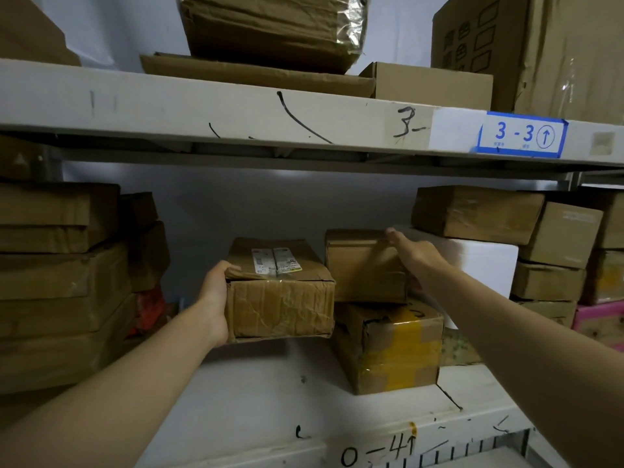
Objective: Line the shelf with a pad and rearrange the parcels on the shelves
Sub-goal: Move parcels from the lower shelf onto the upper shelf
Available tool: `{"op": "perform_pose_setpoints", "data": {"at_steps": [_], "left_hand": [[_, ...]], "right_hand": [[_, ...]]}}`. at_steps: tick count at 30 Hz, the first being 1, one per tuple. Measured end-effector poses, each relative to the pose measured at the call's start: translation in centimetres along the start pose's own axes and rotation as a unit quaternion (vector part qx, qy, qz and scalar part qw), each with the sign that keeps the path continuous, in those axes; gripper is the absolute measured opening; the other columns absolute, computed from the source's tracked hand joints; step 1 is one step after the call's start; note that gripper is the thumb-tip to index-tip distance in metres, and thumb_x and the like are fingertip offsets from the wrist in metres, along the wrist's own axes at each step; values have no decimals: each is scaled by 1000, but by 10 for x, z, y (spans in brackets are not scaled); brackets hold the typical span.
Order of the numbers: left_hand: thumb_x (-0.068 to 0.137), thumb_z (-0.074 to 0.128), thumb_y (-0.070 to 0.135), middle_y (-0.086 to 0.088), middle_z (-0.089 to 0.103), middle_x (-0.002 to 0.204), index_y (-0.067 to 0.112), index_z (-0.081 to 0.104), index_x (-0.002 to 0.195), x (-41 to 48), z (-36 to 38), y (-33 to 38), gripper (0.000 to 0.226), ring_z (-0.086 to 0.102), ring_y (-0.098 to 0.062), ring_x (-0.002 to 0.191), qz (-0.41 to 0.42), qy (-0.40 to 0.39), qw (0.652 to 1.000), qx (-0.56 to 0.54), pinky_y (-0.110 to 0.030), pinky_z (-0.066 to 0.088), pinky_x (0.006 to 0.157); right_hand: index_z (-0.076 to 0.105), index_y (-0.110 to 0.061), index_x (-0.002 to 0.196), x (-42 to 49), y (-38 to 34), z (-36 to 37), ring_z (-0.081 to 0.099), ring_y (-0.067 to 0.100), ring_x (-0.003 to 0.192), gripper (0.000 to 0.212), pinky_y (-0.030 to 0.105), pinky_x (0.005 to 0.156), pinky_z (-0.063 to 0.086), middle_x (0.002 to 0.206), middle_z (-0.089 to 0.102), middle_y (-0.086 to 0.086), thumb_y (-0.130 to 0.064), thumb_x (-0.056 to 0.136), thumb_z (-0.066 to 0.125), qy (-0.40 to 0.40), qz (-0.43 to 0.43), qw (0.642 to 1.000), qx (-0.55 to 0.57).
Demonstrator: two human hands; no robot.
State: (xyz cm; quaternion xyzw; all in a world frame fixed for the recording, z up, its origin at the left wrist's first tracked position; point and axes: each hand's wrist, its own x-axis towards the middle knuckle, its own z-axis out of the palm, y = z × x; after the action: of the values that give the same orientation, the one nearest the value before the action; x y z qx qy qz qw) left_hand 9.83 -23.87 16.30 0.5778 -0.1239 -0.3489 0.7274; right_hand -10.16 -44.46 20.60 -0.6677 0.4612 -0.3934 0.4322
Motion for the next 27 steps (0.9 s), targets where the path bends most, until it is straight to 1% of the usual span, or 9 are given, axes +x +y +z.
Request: {"op": "perform_pose_setpoints", "data": {"at_steps": [2, 4, 6, 11, 15, 20, 22, 24, 27], "left_hand": [[87, 48, 48, -17, 74, 81, 14, 72, 89, 0, -2, 1, 42, 68, -39, 89, 9, 1, 1000, 5, -59, 53, 89], [85, 49, 47, -17, 73, 89, 15, 72, 93, 0, -3, 2, 40, 67, -40, 93, 14, 2, 1000, 7, -61, 50, 92], [84, 49, 47, -18, 73, 89, 15, 72, 91, 1, -5, 2, 40, 67, -40, 92, 18, 0, 1000, 9, -61, 50, 92], [83, 50, 46, -17, 72, 85, 15, 70, 88, 4, -12, 2, 38, 67, -39, 87, 25, -3, 1000, 8, -61, 50, 92], [85, 51, 44, -16, 71, 83, 15, 69, 87, 7, -19, 2, 34, 66, -38, 84, 32, -7, 999, -5, -59, 50, 92], [82, 52, 44, -16, 72, 93, 16, 70, 99, 6, -25, -2, 37, 67, -39, 90, 34, -12, 999, -38, -62, 50, 90], [83, 52, 44, -16, 73, 97, 17, 70, 103, 3, -26, -5, 38, 67, -39, 92, 36, -13, 998, -51, -62, 51, 88], [84, 52, 44, -16, 73, 96, 18, 70, 103, -2, -28, -8, 37, 68, -38, 89, 39, -11, 997, -64, -60, 52, 86], [85, 52, 43, -16, 74, 98, 18, 70, 104, -14, -28, -11, 37, 68, -38, 90, 42, -6, 996, -77, -61, 53, 85]], "right_hand": [[39, -12, 152, 0, -1, 3, 42, 42, 137, 88, 53, 113, 37, 154, 42, 15, -72, 89, 51, -18, 19, 999, 22], [33, -18, 155, 2, 1, 4, 38, 42, 140, 99, 58, 115, 34, 159, 36, 12, -79, 80, 56, -39, 46, 997, 50], [33, -20, 153, 4, 3, 3, 39, 42, 138, 104, 58, 114, 34, 156, 38, 11, -83, 74, 58, -54, 81, 993, 70], [46, -16, 134, 2, 8, 5, 52, 36, 118, 80, 51, 108, 41, 127, 55, 12, -72, 80, 62, -68, 121, 980, 145], [50, -19, 123, -7, 6, 7, 54, 36, 113, 70, 52, 104, 44, 121, 56, 14, -66, 74, 65, -80, 130, 974, 170], [56, -18, 106, -17, 0, 1, 56, 33, 98, 44, 48, 96, 46, 106, 60, 13, -56, 84, 61, -116, 104, 967, 202], [54, -20, 110, -23, -2, 0, 55, 35, 100, 46, 54, 98, 46, 109, 57, 14, -56, 83, 63, -124, 108, 963, 216], [50, -22, 126, -28, -2, 0, 53, 38, 107, 60, 59, 101, 45, 117, 55, 14, -58, 80, 66, -119, 108, 960, 231], [45, -26, 130, -36, -1, -1, 53, 37, 110, 61, 59, 100, 46, 120, 53, 13, -57, 81, 64, -95, 93, 958, 253]]}}
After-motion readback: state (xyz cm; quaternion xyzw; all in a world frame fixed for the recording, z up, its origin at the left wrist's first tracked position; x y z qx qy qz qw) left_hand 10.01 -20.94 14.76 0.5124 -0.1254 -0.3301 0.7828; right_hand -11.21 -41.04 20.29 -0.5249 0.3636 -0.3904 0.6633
